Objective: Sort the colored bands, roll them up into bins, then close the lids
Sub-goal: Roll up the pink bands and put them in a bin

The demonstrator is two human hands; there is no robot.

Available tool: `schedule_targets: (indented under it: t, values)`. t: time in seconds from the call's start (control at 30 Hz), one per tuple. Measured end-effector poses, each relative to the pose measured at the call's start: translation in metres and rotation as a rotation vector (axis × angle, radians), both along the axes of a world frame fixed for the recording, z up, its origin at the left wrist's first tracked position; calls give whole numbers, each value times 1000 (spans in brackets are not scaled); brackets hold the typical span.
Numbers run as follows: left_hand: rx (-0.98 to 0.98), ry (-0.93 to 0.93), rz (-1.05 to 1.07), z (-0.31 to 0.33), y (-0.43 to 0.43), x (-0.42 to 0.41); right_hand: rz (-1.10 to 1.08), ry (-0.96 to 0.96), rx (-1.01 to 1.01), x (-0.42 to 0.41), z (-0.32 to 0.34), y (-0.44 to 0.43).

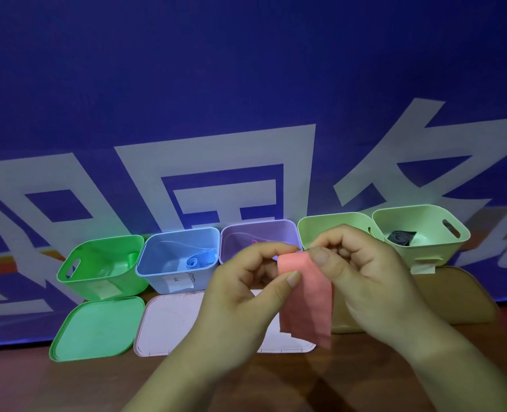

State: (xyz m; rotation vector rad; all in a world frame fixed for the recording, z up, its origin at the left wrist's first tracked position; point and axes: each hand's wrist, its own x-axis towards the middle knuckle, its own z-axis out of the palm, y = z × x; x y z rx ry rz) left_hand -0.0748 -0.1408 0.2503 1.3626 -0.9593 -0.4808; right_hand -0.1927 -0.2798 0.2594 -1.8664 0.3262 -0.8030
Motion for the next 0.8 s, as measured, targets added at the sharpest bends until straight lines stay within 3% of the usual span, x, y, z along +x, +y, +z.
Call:
schedule_targets:
  t: [0.33, 0.8]
  values:
    - [7, 129, -20, 1, 0, 3, 85, -22, 19, -1, -6, -2]
    - [67, 6, -16, 8, 3, 1, 120, -12, 24, -2, -7, -2]
